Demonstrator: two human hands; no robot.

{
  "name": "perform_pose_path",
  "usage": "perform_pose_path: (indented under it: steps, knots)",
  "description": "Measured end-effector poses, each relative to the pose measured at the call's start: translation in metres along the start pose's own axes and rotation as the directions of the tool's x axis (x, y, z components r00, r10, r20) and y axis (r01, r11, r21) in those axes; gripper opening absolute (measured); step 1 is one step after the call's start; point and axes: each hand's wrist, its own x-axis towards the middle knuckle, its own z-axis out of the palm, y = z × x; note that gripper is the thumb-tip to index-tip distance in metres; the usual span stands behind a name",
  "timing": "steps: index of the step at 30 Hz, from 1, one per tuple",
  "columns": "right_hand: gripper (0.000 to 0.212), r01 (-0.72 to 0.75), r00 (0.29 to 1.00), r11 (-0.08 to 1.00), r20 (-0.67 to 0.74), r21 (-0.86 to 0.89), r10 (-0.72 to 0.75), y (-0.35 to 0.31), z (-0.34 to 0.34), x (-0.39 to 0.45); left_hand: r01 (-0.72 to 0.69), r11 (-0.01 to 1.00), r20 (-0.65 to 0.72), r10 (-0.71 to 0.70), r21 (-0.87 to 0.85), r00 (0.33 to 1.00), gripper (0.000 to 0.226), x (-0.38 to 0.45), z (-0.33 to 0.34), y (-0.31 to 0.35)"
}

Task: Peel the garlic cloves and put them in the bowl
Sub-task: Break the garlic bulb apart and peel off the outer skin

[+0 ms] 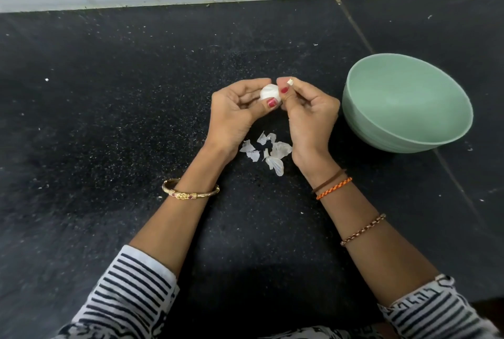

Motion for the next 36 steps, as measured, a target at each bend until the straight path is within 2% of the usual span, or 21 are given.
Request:
perform_pose_path:
  steps: [6, 8, 11, 14, 17, 19, 25, 30, 33, 36]
  knots:
    - [0.028, -0.116, 0.965, 0.968, 0.258, 0.223, 0.057, -0.008, -0.004, -0.003, -0.063, 0.994, -0.047, 0.06, -0.086, 0.997, 0.025, -0.001, -0.001, 0.003]
    - [0.029, -0.137, 0.97, 0.958, 0.23, 0.251, 0.078, -0.011, -0.003, -0.002, -0.082, 0.993, -0.055, 0.078, -0.086, 0.995, 0.026, -0.002, 0.001, 0.003]
    - [0.02, -0.144, 0.986, 0.947, 0.129, 0.288, 0.11, -0.013, 0.004, -0.005, -0.084, 0.992, -0.076, 0.077, -0.089, 0.994, 0.023, -0.002, 0.003, 0.002]
    - [0.014, -0.193, 0.981, 0.93, 0.09, 0.313, 0.173, -0.015, 0.013, -0.006, -0.069, 0.99, -0.094, 0.058, -0.119, 0.994, 0.022, -0.003, 0.002, 0.002]
    - [0.024, -0.258, 0.961, 0.911, -0.015, 0.321, 0.277, -0.014, 0.014, 0.0, -0.085, 0.993, -0.051, 0.081, -0.078, 0.995, 0.03, -0.005, 0.006, 0.003]
    - [0.027, -0.252, 0.955, 0.906, -0.065, 0.339, 0.29, -0.014, 0.011, 0.005, -0.104, 0.994, -0.003, 0.104, -0.042, 0.995, 0.036, -0.007, 0.01, 0.004]
    - [0.014, -0.126, 0.991, 0.982, 0.066, 0.139, 0.118, -0.018, 0.008, 0.001, -0.005, 0.981, -0.087, -0.012, -0.195, 0.996, 0.018, -0.002, 0.002, 0.013]
    - [0.02, 0.13, 0.986, 0.991, 0.106, -0.039, -0.125, -0.013, 0.003, 0.0, -0.041, 0.996, -0.121, 0.031, -0.084, 0.992, 0.028, 0.0, -0.002, 0.01]
    - [0.016, 0.292, 0.952, 0.934, 0.155, -0.206, -0.263, -0.01, 0.0, 0.001, -0.056, 0.998, -0.111, 0.054, -0.013, 0.992, 0.032, 0.0, -0.005, 0.007]
    - [0.013, 0.368, 0.927, 0.888, 0.179, -0.276, -0.329, -0.009, -0.001, 0.002, -0.056, 0.998, -0.107, 0.057, 0.012, 0.993, 0.031, 0.001, -0.008, 0.006]
